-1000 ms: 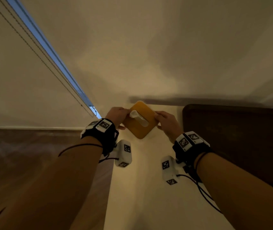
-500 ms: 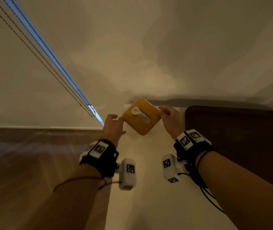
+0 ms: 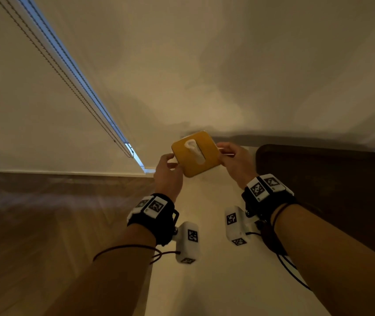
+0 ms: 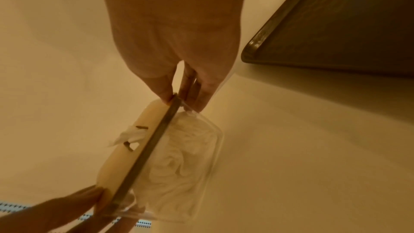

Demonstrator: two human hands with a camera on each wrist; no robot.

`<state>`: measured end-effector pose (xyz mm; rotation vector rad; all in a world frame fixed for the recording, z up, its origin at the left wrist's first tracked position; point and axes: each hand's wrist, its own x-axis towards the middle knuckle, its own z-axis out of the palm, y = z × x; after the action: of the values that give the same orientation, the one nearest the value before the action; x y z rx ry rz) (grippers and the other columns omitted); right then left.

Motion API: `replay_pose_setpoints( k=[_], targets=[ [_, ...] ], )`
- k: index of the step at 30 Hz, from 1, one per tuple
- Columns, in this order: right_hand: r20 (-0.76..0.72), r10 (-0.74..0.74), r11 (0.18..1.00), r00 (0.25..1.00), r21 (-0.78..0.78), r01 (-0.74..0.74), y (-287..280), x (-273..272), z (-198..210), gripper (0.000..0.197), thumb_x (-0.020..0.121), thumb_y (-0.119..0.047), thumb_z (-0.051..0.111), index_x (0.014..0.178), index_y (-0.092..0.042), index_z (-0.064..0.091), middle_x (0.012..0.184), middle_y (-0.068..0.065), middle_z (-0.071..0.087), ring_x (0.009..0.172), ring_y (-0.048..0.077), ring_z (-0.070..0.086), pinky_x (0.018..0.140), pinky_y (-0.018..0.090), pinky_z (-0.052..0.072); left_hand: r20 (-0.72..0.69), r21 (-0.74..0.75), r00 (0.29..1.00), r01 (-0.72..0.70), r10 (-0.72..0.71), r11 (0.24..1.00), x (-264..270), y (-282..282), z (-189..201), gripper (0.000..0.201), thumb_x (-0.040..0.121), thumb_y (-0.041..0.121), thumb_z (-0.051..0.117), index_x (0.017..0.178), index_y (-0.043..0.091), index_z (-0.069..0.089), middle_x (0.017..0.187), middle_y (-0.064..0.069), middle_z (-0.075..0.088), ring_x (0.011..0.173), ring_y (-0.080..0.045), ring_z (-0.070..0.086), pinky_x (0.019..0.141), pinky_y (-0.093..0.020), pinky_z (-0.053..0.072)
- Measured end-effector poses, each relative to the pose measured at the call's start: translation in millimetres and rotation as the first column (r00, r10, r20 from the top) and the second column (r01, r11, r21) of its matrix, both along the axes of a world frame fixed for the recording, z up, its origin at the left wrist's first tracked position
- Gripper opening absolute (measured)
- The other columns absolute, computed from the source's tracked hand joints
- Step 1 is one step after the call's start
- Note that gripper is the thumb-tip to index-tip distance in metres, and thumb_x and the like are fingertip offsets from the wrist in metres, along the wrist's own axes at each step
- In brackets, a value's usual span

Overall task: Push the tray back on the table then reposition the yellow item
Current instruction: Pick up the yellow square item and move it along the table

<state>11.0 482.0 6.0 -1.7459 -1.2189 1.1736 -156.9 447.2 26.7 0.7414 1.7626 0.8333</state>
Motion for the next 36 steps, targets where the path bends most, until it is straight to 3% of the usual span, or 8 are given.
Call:
replay_pose_setpoints(
  k=[5,10,16,22,32,36],
  targets=[
    [-0.056,-0.006,1.0,0.998,-0.008,0.005,-9,-4,3,0.029,0.084,-0.011,0.061,0.106,-0.029,0.065,0.103,0.006,0.067,0.102,0.027,0.065,0.091,0.048,0.055,-0.081,0.045,0.995,0.059,-0.055,0.997,-11,18,-2,0.045,0.082,0.009,0.052,0.125,0.019,0.059,0.111,-0.016,0.071,0.1,-0.032,0.068,0.088,-0.051,0.058],
    [-0.087,-0.006,1.0,0.996,-0.022,0.004,-13,-9,6,0.039,0.086,-0.009,0.059,0.122,-0.024,0.061,0.114,0.009,0.065,0.106,0.025,0.063,0.092,0.047,0.055,-0.094,0.057,0.988,0.126,-0.12,0.99,-19,32,-1,0.046,0.083,0.007,0.051,0.126,0.018,0.062,0.103,-0.016,0.071,0.08,-0.03,0.065,0.076,-0.043,0.059],
    [-0.11,-0.026,0.999,0.994,-0.047,0.021,-13,-20,3,0.048,0.085,-0.01,0.06,0.129,-0.027,0.055,0.124,0.01,0.061,0.111,0.026,0.06,0.093,0.049,0.054,-0.103,0.042,0.977,0.193,-0.188,0.98,-25,43,2,0.047,0.087,0.004,0.047,0.131,0.017,0.059,0.104,-0.014,0.067,0.091,-0.031,0.063,0.072,-0.042,0.059],
    [-0.122,-0.015,0.999,0.992,-0.038,0.01,-10,-24,2,0.054,0.085,-0.006,0.058,0.136,-0.025,0.05,0.131,0.013,0.057,0.114,0.026,0.059,0.093,0.048,0.055,-0.128,0.03,0.961,0.253,-0.247,0.967,-31,52,4,0.046,0.089,0.007,0.048,0.132,0.018,0.059,0.111,-0.015,0.068,0.105,-0.037,0.066,0.082,-0.052,0.06],
    [-0.126,-0.021,0.999,0.992,-0.034,0.017,-8,-26,-2,0.054,0.086,-0.005,0.058,0.136,-0.025,0.05,0.132,0.014,0.057,0.115,0.027,0.059,0.093,0.048,0.055,-0.104,0.04,0.963,0.252,-0.247,0.967,-35,57,-1,0.047,0.09,0.004,0.047,0.135,0.015,0.057,0.103,-0.012,0.063,0.099,-0.034,0.063,0.086,-0.054,0.058],
    [-0.124,-0.023,0.999,0.992,-0.029,0.02,-8,-26,-4,0.055,0.086,-0.006,0.058,0.137,-0.025,0.05,0.132,0.013,0.057,0.115,0.026,0.059,0.094,0.049,0.054,-0.107,0.036,0.963,0.253,-0.248,0.967,-37,57,-3,0.048,0.09,0.005,0.047,0.136,0.016,0.056,0.108,-0.012,0.065,0.104,-0.036,0.065,0.085,-0.053,0.059]
  ],
)
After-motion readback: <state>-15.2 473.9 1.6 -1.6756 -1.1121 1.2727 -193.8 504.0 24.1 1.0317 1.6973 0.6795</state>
